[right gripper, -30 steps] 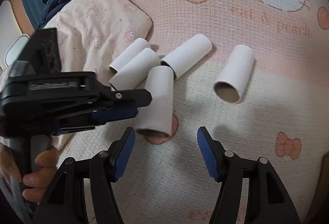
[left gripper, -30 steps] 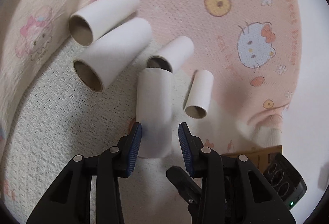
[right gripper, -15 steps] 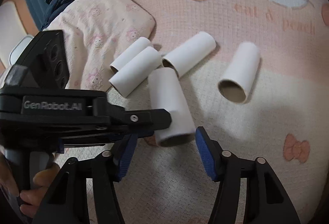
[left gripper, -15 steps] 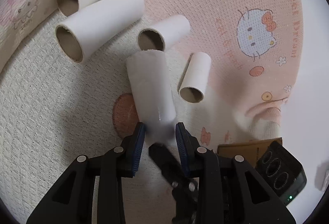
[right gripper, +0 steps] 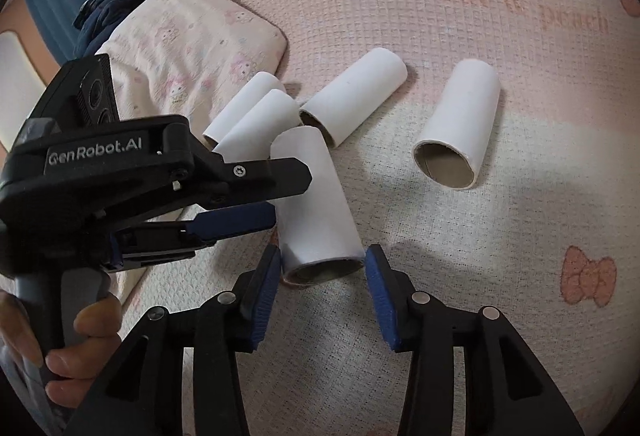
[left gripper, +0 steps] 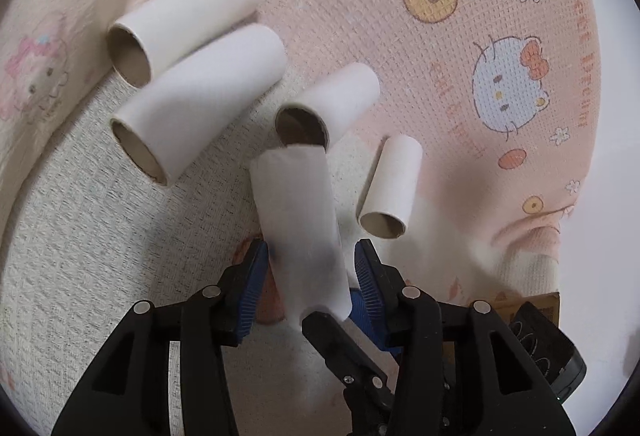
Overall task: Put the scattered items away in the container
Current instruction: 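Lift the fourth tube with both grippers and carry it toward the box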
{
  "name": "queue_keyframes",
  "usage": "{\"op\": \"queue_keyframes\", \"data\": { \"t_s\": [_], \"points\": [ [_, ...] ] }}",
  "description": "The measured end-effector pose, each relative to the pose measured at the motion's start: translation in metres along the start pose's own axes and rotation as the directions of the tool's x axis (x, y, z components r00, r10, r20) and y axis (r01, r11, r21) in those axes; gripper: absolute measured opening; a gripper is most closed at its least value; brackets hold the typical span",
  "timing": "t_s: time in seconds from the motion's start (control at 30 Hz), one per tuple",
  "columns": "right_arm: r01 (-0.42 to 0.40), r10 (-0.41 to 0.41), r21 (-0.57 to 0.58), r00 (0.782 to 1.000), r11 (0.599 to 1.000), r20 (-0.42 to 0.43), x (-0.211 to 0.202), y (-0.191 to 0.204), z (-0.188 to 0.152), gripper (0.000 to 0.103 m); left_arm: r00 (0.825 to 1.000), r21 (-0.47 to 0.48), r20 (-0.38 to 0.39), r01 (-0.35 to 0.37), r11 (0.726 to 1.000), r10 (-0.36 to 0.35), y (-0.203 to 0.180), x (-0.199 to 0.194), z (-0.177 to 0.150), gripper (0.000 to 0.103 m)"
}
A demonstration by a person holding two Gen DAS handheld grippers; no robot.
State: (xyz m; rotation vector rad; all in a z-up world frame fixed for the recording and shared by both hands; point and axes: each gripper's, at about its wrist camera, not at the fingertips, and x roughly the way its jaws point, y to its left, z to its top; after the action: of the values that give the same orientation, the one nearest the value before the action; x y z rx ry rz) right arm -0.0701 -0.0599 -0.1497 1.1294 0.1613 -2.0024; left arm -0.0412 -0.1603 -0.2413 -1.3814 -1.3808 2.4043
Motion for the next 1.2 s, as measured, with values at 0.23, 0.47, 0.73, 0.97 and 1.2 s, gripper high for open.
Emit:
{"op": "queue_keyframes", "data": {
  "t_s": [0.23, 0.47, 0.73, 0.97, 1.2],
  "points": [
    [0.012, -0.012, -0.012, 1.0, 1.0, 0.008, -0.002, -0.002, 0.001, 0.042, 1.0, 0.045, -0.009, -0.022, 0.999, 0.022, -0.003, 0.003, -0.007, 0.041],
    [0.028, -0.029, -0.03, 0.999, 0.999, -0.022, -0.01, 0.001, -0.006, 0.042, 0.999, 0.068, -0.04, -0.015, 0.998, 0.018, -0.009, 0.001, -0.02, 0.04],
    [0.123, -0.128, -0.07, 0.989, 0.99, -0.074, -0.034, 0.003, -0.031, 0.042, 0.996, 0.069, -0.091, 0.027, 0.997, -0.021, -0.017, 0.002, -0.056, 0.04],
    [0.143, -0.15, -0.065, 0.981, 0.988, -0.12, -0.053, -0.004, -0.048, 0.041, 0.991, 0.08, -0.127, 0.044, 0.996, -0.034, -0.028, 0.005, -0.087, 0.04],
    [0.164, -0.17, -0.056, 0.975, 0.985, -0.14, -0.074, -0.008, -0.067, 0.041, 0.987, 0.115, -0.162, 0.03, 0.993, -0.011, -0.043, 0.005, -0.113, 0.04]
  ]
}}
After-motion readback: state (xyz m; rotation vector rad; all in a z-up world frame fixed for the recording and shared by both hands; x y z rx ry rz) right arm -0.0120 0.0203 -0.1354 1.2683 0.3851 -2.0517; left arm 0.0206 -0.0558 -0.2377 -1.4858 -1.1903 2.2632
